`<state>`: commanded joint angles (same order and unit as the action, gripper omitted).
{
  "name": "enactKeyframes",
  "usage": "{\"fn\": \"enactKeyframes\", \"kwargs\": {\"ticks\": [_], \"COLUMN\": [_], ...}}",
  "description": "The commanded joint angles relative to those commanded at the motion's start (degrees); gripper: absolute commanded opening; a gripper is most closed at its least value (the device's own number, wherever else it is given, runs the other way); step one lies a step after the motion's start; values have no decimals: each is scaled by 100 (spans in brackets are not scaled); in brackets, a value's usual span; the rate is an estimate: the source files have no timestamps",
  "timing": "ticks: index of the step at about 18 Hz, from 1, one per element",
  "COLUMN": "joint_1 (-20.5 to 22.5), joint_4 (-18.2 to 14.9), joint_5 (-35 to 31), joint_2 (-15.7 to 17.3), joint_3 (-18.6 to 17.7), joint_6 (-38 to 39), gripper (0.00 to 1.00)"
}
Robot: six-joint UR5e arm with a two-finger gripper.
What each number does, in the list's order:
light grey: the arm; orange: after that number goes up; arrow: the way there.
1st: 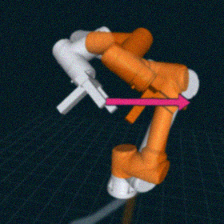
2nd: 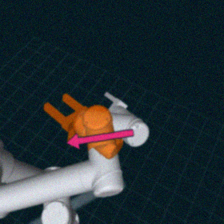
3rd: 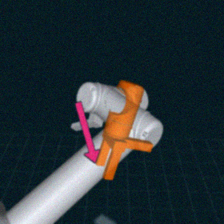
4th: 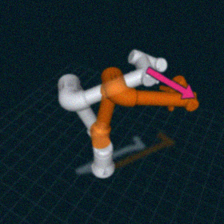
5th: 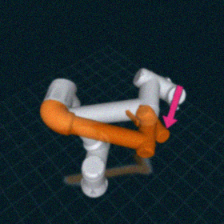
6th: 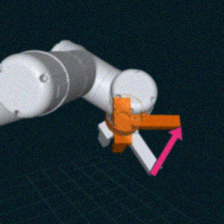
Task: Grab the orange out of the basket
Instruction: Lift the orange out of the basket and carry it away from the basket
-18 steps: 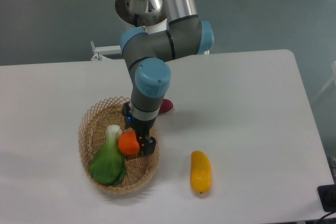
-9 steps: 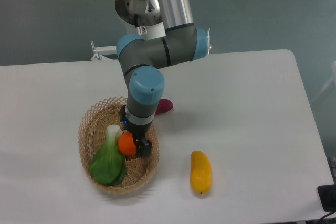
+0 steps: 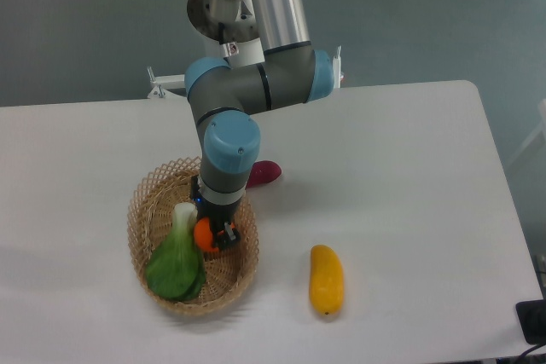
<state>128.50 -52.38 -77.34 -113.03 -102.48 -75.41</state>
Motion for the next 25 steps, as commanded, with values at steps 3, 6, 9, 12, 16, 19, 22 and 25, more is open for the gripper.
{"fn": "enactKeyframes", "kwargs": {"ticks": [3,6,9,12,16,19,22,25], "joint_1": [17,70,193,333,641,826,949,1238], "joint_4": [-26,-53,-53,-53,-105,-106,-106,-114], "joint_5": [9,-9,17,0,-174,-519,-527,-545], "joint_2": [26,114,158,158,219,290,273,290], "joint_3": [44,70,254,483,589,607,677,852], "joint_6": [254,360,957,1292,1292,1283,1249,1222], "gripper": [48,49,51,52,52,52,52,52]}}
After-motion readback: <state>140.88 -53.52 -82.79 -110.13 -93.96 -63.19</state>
